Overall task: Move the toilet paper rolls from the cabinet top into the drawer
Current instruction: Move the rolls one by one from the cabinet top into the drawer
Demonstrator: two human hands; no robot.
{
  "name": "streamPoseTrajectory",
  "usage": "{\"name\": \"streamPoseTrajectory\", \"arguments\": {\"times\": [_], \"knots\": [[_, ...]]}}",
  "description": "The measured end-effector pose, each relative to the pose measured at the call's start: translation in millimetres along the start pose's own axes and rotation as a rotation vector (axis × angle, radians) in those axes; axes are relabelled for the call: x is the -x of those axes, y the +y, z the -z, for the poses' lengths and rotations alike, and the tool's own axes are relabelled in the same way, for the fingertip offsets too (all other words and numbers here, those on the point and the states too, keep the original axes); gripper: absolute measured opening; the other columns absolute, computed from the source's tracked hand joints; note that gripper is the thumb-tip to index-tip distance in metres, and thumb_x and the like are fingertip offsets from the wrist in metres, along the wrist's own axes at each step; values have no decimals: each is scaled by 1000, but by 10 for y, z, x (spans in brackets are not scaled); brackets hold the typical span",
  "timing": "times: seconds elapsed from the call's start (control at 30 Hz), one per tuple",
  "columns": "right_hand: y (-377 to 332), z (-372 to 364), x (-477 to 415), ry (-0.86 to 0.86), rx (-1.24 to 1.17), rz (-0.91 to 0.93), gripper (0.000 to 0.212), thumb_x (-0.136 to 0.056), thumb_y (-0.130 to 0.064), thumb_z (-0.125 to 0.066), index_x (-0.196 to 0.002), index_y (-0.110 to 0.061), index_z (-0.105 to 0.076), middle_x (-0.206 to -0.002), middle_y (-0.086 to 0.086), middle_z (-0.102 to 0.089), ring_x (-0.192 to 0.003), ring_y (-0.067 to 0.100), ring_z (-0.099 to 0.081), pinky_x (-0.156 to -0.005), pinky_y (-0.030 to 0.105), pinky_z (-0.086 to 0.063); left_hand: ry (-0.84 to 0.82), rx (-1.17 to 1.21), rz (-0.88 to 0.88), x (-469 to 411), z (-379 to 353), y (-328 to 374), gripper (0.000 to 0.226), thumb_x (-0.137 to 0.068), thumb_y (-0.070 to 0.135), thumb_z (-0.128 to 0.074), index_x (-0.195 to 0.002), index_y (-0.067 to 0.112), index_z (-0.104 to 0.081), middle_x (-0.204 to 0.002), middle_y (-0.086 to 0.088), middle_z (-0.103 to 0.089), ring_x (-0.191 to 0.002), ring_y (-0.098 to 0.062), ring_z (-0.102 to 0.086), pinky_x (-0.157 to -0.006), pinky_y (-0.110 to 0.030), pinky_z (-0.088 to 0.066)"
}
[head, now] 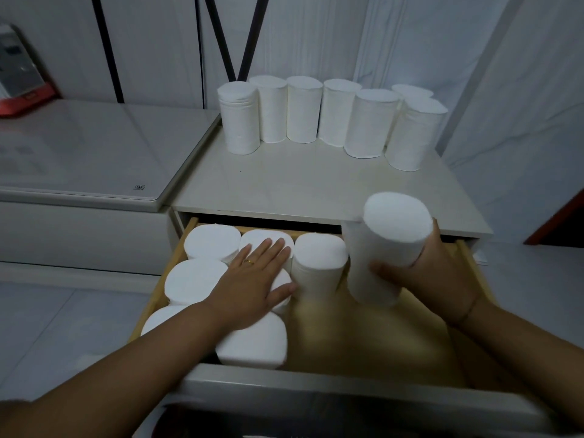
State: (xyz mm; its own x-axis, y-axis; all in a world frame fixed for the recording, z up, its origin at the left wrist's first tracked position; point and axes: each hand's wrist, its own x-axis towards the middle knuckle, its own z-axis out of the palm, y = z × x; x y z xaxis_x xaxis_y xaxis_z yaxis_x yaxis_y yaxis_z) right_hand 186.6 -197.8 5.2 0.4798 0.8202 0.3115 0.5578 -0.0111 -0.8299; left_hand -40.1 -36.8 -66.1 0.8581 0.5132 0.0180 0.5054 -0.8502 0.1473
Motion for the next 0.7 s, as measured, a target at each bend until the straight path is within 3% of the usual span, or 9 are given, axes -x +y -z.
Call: {"name": "streamPoseTrajectory", "arguments": {"times": [0.1, 0.2, 0.23, 0.37, 0.4, 0.47, 0.53, 0.6, 0.7], "knots": [[145, 35, 100, -5, 59, 132, 84, -52, 8, -85, -109, -32, -39, -107, -20, -43, -97, -20, -51, -72, -9, -35, 1, -3, 3, 1, -10, 0, 76, -86, 65, -5, -152, 27, 2, -159, 9, 11, -145, -8, 16, -117, -31, 11], [342, 12, 92, -95, 99, 187, 90, -48, 10, -86, -112, -38, -44, -109, -15, -47, -105, -25, -45, -78, -6, -37, 6, 9, 3, -6, -12, -1, 77, -85, 66, -5, -152, 27, 0, -160, 9, 9, -145, -8, 14, -117, -31, 11], [379, -11, 85, -128, 93, 169, 89, -47, 3, -88, -113, -40, -46, -108, -14, -50, -106, -21, -49, -79, -4, -39, 5, 6, 4, -7, -11, -2, 78, -85, 66, -4, -152, 27, 0, -160, 9, 8, -145, -8, 14, -117, -31, 11], [631, -111, 73, -219, 13, 30, 71, -48, -58, -82, -110, -53, -47, -104, -23, -60, -101, -5, -58, -83, 10, -49, 5, -10, 8, -3, -2, 1, 79, -83, 66, -1, -152, 27, 1, -159, 9, 10, -145, -8, 15, -117, -31, 12], [745, -130, 83, -236, 45, -14, 74, -48, -59, -82, -112, -54, -44, -107, -25, -58, -101, -6, -57, -88, 15, -50, 5, -8, 9, 1, -1, 2, 79, -83, 66, -1, -152, 27, 1, -159, 9, 10, -145, -8, 15, -116, -30, 12], [942, -166, 114, -265, 113, -66, 92, -52, -39, -88, -127, -32, -36, -121, -16, -50, -112, -2, -51, -99, 21, -47, 2, -3, 7, 3, 1, 4, 78, -84, 66, -2, -152, 27, 1, -159, 10, 10, -145, -8, 15, -116, -30, 13], [1064, -188, 138, -270, 164, -62, 101, -53, -25, -90, -134, -14, -30, -130, -3, -40, -121, 8, -43, -97, 4, -37, 0, -6, 7, -1, -1, 2, 78, -84, 66, -2, -152, 27, 2, -159, 10, 11, -145, -8, 16, -116, -30, 13], [1114, -204, 151, -279, 188, -76, 104, -53, -24, -90, -134, -15, -25, -130, -2, -35, -121, 9, -40, -87, -6, -31, 1, -6, 4, -6, -2, 2, 78, -85, 65, -3, -152, 27, 1, -159, 9, 11, -145, -8, 16, -116, -30, 13], [1166, -206, 164, -296, 195, -116, 112, -54, -26, -90, -138, -15, -16, -134, -2, -31, -121, 5, -34, -83, -9, -29, 2, 9, -2, -5, -1, 1, 78, -84, 65, -3, -152, 27, 1, -159, 9, 10, -145, -9, 15, -118, -32, 11]]}}
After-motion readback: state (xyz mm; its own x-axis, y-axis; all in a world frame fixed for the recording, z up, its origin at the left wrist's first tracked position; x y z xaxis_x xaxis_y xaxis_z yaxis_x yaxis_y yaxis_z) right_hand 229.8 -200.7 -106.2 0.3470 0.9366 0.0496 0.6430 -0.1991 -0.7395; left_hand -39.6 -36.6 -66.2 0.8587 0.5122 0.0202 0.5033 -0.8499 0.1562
